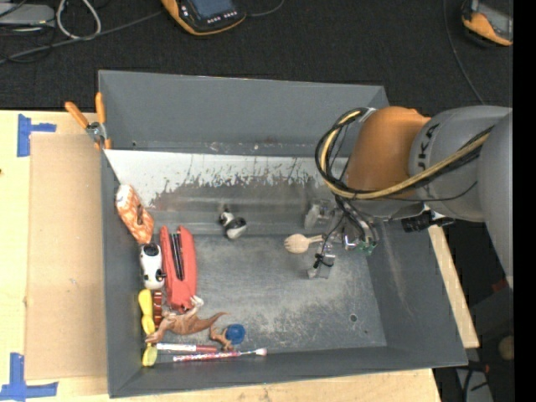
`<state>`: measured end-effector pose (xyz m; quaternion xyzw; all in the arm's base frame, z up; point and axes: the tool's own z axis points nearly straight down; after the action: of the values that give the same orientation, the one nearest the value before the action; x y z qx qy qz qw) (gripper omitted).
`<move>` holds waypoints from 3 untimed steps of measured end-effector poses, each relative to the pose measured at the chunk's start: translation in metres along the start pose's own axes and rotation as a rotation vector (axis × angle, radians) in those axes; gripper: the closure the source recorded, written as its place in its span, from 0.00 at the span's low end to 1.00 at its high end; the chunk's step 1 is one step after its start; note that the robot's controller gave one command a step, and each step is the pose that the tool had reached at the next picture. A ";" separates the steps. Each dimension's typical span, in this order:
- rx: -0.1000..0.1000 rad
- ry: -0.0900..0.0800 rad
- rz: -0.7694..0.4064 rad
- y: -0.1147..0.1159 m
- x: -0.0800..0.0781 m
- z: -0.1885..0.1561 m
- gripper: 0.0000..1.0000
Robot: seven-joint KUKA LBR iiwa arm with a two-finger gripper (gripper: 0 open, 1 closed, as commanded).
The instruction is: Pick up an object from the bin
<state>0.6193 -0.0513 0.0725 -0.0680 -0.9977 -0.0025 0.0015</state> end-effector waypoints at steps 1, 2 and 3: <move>0.003 -0.006 -0.026 -0.022 -0.005 0.003 0.00; 0.000 -0.002 -0.010 -0.003 -0.001 0.001 1.00; 0.000 -0.002 -0.010 -0.003 -0.001 0.001 1.00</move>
Offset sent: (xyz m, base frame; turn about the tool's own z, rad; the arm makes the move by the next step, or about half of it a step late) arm 0.0006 -0.0044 -0.0005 -0.0075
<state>0.6203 -0.0546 0.0719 -0.0629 -0.9980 -0.0026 0.0005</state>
